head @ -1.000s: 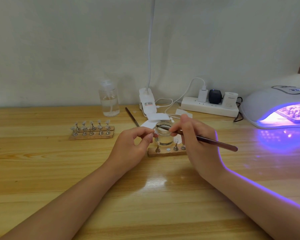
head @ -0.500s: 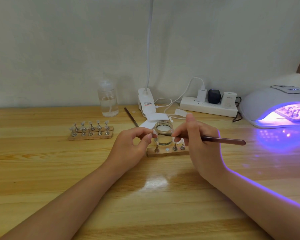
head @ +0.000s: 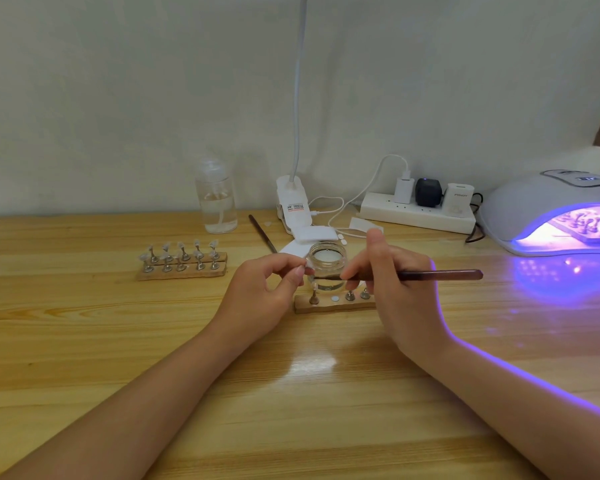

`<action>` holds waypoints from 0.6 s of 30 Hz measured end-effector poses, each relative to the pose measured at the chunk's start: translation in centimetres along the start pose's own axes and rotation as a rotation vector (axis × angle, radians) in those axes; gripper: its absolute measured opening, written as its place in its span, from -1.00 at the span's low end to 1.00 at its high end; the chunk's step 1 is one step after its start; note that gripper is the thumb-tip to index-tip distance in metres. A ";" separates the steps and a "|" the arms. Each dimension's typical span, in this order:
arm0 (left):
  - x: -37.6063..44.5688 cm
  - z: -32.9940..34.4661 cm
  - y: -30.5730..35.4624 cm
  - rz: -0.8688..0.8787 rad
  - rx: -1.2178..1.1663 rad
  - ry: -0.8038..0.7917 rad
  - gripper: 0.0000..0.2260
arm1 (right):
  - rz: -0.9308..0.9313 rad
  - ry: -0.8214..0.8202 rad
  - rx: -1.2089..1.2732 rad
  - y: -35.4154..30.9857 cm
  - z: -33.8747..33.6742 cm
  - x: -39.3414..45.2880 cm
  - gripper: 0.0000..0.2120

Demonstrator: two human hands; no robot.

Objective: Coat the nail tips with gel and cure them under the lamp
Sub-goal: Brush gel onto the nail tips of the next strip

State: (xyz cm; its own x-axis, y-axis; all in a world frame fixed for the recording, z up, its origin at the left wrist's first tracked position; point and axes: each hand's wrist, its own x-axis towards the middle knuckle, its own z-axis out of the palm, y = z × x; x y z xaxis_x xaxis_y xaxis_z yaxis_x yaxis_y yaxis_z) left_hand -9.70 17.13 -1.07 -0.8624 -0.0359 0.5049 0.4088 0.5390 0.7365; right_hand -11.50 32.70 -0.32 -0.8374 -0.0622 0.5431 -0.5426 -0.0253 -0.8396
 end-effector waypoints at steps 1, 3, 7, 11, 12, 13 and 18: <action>0.0 0.0 0.0 0.003 -0.001 -0.003 -0.75 | -0.001 0.011 0.008 0.0 0.0 0.0 -0.53; 0.1 0.0 -0.1 0.014 0.012 -0.007 -0.79 | -0.030 0.027 0.020 0.1 0.0 0.1 -0.53; 0.2 -0.1 -0.3 0.028 0.046 -0.014 -0.85 | -0.077 0.015 -0.002 0.1 0.3 0.3 -0.60; 0.2 0.0 -0.4 0.041 0.060 -0.011 -0.86 | -0.071 -0.031 0.000 0.1 0.5 0.1 -0.63; 0.2 0.0 -0.4 0.043 0.059 -0.011 -0.86 | -0.061 -0.029 0.007 0.1 0.4 0.1 -0.62; 0.2 0.0 -0.4 0.045 0.056 -0.011 -0.86 | -0.051 -0.022 0.017 0.2 0.4 0.1 -0.61; 0.2 0.0 -0.4 0.044 0.037 -0.005 -0.82 | 0.022 0.006 0.037 0.1 0.1 -0.1 -0.54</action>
State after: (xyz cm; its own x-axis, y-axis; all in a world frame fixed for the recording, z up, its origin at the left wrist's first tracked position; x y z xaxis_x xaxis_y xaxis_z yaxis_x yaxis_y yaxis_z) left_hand -10.08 16.89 -1.29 -0.8454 -0.0076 0.5341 0.4349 0.5707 0.6965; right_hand -11.46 32.64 -0.50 -0.8495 -0.0569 0.5245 -0.5215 -0.0605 -0.8511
